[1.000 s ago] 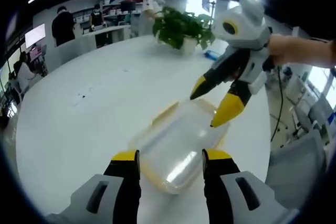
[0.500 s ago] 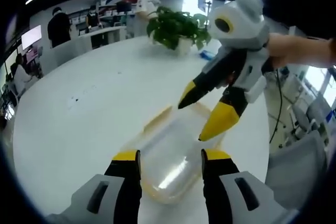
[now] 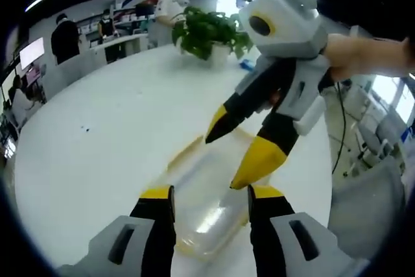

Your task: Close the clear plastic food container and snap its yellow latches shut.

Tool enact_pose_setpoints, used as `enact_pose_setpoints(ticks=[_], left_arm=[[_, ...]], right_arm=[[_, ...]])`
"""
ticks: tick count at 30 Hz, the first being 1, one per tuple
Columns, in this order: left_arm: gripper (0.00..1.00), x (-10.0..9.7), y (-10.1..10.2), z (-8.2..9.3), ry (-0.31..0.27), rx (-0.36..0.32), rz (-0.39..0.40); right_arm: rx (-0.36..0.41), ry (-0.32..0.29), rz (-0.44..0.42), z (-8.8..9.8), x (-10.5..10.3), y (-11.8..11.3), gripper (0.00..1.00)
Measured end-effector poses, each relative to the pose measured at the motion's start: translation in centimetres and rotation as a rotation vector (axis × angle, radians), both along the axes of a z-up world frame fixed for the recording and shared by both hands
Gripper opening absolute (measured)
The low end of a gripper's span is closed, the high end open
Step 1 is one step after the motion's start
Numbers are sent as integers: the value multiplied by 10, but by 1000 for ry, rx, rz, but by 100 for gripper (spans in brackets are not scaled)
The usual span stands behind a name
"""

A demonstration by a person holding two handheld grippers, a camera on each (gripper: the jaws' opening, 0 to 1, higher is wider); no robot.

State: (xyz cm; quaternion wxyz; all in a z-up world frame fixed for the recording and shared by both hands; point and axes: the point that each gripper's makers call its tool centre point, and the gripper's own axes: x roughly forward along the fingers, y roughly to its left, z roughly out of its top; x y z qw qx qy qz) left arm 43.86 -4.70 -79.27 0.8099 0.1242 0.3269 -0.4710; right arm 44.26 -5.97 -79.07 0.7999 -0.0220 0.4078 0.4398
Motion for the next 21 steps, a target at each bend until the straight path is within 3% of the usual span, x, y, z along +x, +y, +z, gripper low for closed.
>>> enact_pose_setpoints(ticks=[9,21], left_arm=[[42,-4,-5,-4,5,7,-30],[42,-11,-12,-3,-40,27,-100]], right_arm=[[9,3,9,-1,1,5,43],[13,-7,19,1,3,8,43]])
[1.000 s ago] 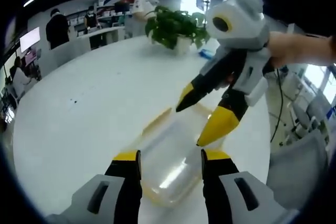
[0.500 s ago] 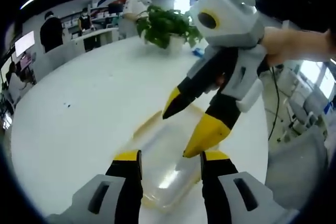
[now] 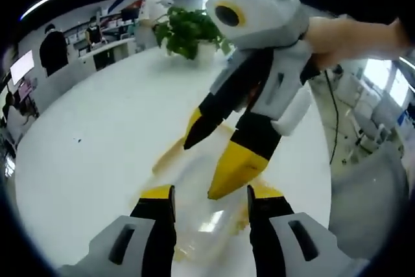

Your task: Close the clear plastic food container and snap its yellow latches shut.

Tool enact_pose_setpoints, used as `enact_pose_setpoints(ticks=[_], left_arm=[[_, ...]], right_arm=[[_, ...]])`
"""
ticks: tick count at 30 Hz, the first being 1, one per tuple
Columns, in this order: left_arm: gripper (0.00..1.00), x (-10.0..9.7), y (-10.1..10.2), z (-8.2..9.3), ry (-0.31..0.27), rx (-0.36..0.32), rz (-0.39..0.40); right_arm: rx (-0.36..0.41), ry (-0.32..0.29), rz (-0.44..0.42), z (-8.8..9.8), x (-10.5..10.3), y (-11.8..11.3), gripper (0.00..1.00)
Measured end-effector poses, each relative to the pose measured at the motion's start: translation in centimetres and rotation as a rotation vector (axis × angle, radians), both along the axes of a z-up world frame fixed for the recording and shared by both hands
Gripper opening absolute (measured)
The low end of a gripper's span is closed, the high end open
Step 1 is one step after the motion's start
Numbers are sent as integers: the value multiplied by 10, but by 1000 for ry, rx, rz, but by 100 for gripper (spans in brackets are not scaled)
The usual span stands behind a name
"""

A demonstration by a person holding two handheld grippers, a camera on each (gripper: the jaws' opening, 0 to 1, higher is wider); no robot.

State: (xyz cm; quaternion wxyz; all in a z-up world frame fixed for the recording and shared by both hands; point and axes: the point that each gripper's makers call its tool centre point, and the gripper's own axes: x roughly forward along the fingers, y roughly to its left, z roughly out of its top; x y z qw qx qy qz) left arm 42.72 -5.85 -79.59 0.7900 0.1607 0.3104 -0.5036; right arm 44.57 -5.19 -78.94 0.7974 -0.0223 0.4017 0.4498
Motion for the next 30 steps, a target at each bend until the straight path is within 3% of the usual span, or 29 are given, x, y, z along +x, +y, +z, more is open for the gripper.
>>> enact_pose_setpoints(ticks=[16,20,30], left_arm=[[43,-9,-7,-4,-61,39,-95],[41,-7,-7,-2,-139,79,-125],[42,-10,-10,-5,-151,87,-165]], right_arm=[[-46,-40,53,-5,5,3,45],[-52,-51,63,-5,8,3,46],[-64,-69,74,-7,16,1,46]])
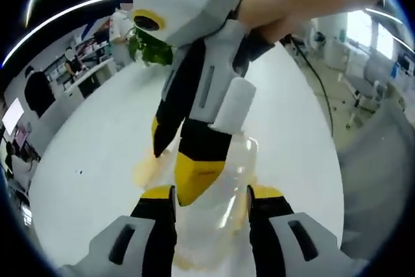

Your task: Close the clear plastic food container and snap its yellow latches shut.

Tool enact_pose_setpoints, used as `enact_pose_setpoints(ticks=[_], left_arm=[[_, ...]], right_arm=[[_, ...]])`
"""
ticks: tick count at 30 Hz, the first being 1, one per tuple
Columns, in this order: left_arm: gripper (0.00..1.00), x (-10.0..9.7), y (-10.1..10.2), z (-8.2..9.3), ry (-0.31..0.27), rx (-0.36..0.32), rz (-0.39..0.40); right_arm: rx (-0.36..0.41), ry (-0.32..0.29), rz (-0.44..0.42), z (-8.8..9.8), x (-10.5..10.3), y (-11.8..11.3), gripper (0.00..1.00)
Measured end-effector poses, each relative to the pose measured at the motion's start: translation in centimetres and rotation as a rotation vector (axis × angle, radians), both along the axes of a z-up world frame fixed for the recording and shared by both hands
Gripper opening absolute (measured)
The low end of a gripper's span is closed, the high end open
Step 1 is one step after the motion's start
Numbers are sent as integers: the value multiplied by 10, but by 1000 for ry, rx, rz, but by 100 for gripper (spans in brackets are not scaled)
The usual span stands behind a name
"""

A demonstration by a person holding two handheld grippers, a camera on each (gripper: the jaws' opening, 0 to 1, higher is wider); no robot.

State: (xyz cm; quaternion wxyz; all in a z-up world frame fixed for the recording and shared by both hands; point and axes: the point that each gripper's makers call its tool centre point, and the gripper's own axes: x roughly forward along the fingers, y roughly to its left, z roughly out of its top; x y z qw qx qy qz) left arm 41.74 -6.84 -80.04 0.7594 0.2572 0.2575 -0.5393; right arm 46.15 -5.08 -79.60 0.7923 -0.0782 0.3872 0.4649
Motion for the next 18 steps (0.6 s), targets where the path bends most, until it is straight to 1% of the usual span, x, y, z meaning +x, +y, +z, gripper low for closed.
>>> enact_pose_setpoints(ticks=[3,6,7,11,16,18], left_arm=[[43,1,-1,1,-12,3,-9],[44,2,0,0,-12,3,-6],[43,2,0,0,-8,0,-5],[45,0,2,-2,19,-13,-9],[46,0,1,-2,18,-19,-24],[46,-1,0,-1,16,-19,-36]], right_arm=[[-17,-6,22,-3,1,1,48],[-75,-43,84,-7,0,1,48],[-86,-47,98,-9,0,1,48],[-90,-50,112,-10,0,4,49],[-126,-39,150,-16,-2,1,49],[-137,-47,165,-17,-2,1,48]])
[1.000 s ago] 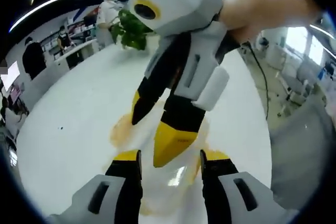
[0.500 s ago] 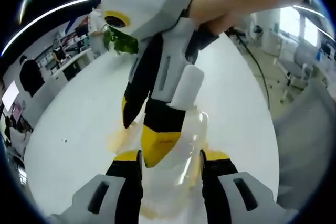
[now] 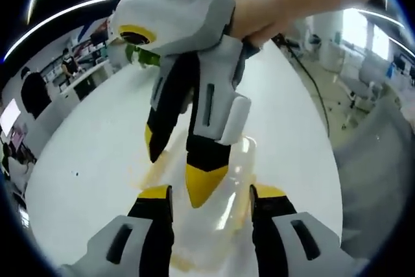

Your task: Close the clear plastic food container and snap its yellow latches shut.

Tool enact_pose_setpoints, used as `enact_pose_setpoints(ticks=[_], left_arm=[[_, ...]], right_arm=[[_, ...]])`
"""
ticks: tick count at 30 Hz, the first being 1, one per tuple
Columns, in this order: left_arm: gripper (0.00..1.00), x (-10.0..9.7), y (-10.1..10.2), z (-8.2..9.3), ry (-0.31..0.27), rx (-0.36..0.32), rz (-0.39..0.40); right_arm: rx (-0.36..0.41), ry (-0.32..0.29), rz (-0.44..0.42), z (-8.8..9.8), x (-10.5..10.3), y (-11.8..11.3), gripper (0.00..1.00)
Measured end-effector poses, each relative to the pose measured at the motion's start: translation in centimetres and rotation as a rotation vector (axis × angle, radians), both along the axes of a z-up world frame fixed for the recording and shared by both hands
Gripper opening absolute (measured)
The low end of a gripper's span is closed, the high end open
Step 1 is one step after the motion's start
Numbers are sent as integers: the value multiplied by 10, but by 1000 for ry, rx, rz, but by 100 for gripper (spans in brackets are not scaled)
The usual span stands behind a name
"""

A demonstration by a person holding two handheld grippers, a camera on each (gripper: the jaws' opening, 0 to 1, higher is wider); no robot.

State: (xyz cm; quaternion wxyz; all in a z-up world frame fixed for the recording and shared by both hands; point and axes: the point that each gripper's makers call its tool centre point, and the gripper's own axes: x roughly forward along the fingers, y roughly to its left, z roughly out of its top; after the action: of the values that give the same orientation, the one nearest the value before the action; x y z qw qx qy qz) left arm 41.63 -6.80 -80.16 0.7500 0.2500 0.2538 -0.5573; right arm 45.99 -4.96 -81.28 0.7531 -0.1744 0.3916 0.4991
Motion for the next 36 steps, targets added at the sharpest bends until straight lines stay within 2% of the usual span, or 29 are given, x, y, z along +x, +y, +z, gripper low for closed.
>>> enact_pose_setpoints(ticks=[5,6,8,11,17,29,36], left_arm=[[47,-2,2,-4,44,-2,2],[47,-4,4,-7,38,20,-16],[48,-5,4,-6,29,19,-28],[47,-6,4,-6,25,21,-33],[47,-7,4,-10,-39,76,-77],[47,-6,4,-14,-97,108,-90],[46,-5,4,-14,-98,106,-85]], right_arm=[[-8,3,19,0,0,0,48],[-13,2,28,-1,0,-1,47],[-33,-7,59,-3,0,0,47],[-30,25,54,-3,0,1,47],[-41,54,86,-4,-1,2,47],[-69,116,141,-8,0,2,47],[-95,148,176,-9,-1,4,47]])
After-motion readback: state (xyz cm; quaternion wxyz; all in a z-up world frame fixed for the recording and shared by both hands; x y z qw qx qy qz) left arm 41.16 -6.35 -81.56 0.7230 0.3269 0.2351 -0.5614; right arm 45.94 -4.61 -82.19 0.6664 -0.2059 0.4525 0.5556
